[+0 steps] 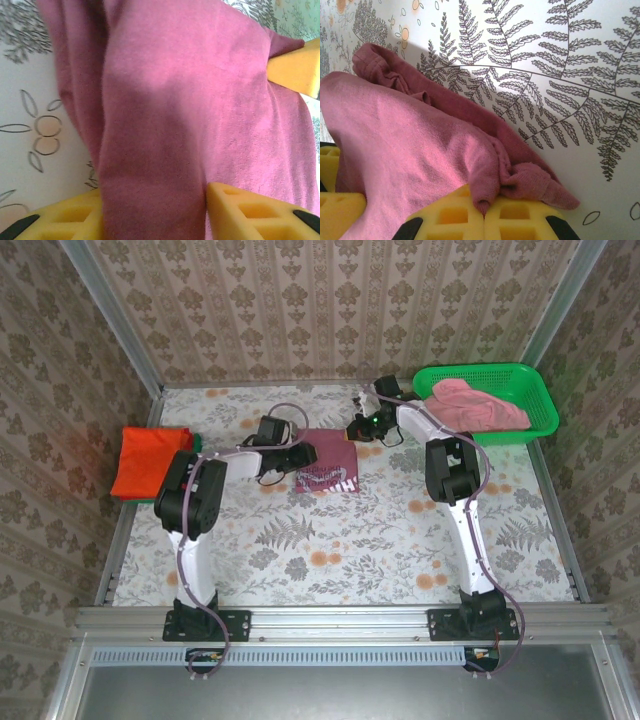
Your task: Fold and stack the t-shirts
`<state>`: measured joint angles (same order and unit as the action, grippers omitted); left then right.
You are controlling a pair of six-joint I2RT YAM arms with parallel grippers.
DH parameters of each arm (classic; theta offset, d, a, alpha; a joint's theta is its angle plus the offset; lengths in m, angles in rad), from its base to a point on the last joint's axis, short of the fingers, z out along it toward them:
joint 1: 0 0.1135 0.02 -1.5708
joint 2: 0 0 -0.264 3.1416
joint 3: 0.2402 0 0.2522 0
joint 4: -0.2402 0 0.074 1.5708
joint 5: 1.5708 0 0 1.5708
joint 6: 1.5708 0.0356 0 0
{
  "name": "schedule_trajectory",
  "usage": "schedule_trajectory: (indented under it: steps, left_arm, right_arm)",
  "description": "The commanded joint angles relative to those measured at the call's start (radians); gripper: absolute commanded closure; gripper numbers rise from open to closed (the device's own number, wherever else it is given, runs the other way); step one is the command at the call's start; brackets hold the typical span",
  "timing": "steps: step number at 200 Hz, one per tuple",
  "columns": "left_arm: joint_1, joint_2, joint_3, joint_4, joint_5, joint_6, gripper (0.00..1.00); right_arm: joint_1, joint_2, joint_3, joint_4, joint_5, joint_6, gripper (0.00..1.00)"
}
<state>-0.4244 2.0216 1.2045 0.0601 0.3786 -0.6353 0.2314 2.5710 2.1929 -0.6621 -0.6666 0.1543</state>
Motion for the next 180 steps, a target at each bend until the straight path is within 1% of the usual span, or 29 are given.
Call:
schedule_trajectory:
  steps: [1, 31, 33, 39, 72, 93, 102, 116, 142, 149, 164, 176, 180]
  left_arm:
    - [-0.022, 0.037, 0.036, -0.006, 0.013, 0.016, 0.51]
    - [-0.024, 0.057, 0.054, 0.014, 0.000, 0.014, 0.51]
    - [-0.045, 0.058, 0.057, 0.015, -0.002, 0.013, 0.51]
    - [-0.057, 0.061, 0.062, 0.017, -0.007, 0.010, 0.51]
    - [-0.080, 0.085, 0.094, 0.049, 0.004, 0.005, 0.58]
    - [-0.100, 0.103, 0.128, 0.029, 0.003, 0.011, 0.61]
    - [-0.105, 0.115, 0.142, 0.013, -0.005, 0.012, 0.65]
    - [-0.106, 0.130, 0.149, 0.013, -0.011, 0.002, 0.74]
    - [-0.103, 0.132, 0.143, 0.017, -0.022, 0.005, 1.00]
    - [-0.102, 0.127, 0.139, 0.016, -0.026, 0.013, 1.00]
    - [-0.094, 0.109, 0.124, 0.014, -0.032, 0.043, 1.00]
    - [-0.087, 0.086, 0.109, 0.014, -0.034, 0.090, 1.00]
    - [-0.084, 0.079, 0.105, 0.009, -0.034, 0.113, 1.00]
  right_arm:
    - [0.010, 0.027, -0.006, -0.030, -0.028, -0.002, 0.98]
    - [0.010, 0.021, -0.018, -0.024, -0.030, -0.002, 0.98]
    - [0.009, 0.019, -0.019, -0.024, -0.030, -0.002, 0.97]
    - [0.010, 0.017, -0.023, -0.022, -0.030, -0.002, 0.97]
    - [0.010, 0.005, -0.053, 0.006, -0.028, 0.007, 0.97]
    - [0.010, -0.005, -0.073, 0.023, -0.025, 0.011, 0.97]
    - [0.010, -0.006, -0.076, 0.025, -0.025, 0.011, 0.97]
    - [0.009, -0.009, -0.080, 0.028, -0.026, 0.011, 0.97]
    - [0.009, -0.016, -0.089, 0.023, -0.016, 0.007, 0.97]
    - [0.009, -0.023, -0.095, 0.025, -0.012, 0.004, 0.97]
    - [0.007, -0.047, -0.128, 0.046, -0.005, 0.005, 0.93]
    - [0.008, -0.081, -0.172, 0.081, 0.000, 0.013, 0.87]
    - [0.008, -0.097, -0.190, 0.102, 0.004, 0.017, 0.83]
